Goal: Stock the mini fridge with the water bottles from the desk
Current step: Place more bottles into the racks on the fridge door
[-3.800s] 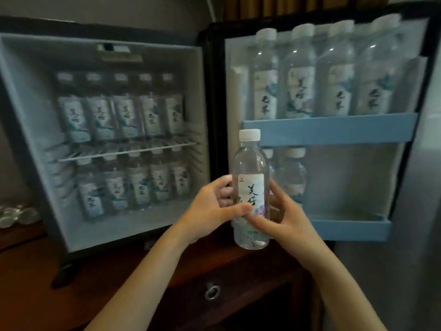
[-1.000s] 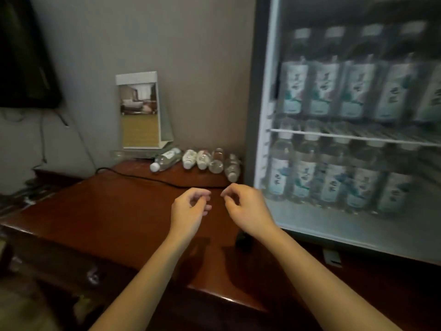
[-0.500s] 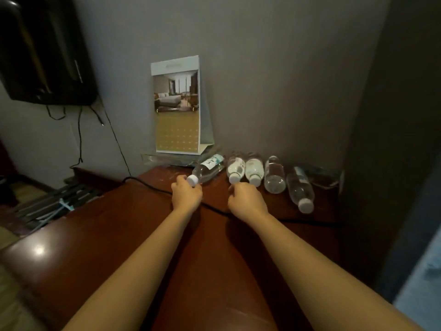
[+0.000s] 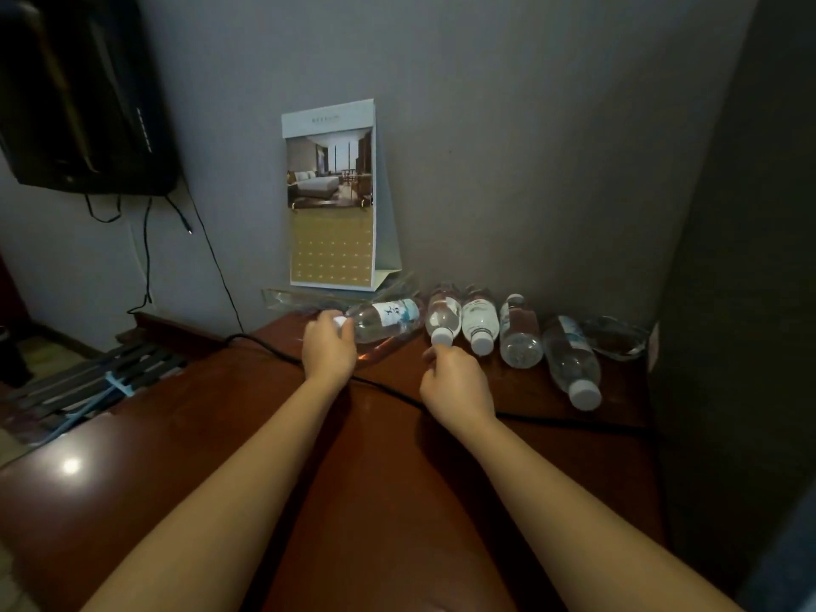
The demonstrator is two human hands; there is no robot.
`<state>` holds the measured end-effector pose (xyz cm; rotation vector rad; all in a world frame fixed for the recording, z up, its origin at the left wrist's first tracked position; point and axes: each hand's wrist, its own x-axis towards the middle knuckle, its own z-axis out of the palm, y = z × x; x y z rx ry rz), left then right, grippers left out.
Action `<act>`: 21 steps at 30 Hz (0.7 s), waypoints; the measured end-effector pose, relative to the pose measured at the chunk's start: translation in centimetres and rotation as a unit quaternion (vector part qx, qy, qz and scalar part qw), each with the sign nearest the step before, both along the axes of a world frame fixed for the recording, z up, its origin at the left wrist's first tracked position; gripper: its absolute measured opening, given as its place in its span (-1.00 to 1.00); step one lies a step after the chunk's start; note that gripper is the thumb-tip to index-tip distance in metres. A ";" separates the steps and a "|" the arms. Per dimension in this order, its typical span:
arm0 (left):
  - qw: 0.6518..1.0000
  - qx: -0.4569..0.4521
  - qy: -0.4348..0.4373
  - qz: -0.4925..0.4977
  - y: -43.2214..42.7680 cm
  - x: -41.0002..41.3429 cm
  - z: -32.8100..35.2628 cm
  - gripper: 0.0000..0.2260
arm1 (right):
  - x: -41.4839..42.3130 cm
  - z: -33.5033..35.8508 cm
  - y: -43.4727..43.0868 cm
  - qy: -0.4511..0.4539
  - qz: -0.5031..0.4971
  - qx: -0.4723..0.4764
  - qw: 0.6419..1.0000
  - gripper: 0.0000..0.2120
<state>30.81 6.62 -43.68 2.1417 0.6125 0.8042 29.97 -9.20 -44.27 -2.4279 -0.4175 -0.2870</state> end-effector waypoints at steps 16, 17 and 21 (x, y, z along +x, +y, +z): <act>0.938 -0.121 -0.205 -0.253 -4.8 -15.6 14.0 -0.88 | -12.3 6.6 -4.6 0.234 0.232 0.262 0.907 -0.12; 0.931 -0.119 -0.208 -0.275 -5.7 -16.6 14.6 -0.88 | -13.6 7.1 -5.3 0.237 0.239 0.256 0.906 -0.22; 0.910 -0.114 -0.197 -0.346 -9.6 -20.8 16.8 -0.87 | -19.1 8.8 -8.4 0.230 0.249 0.247 0.908 -0.36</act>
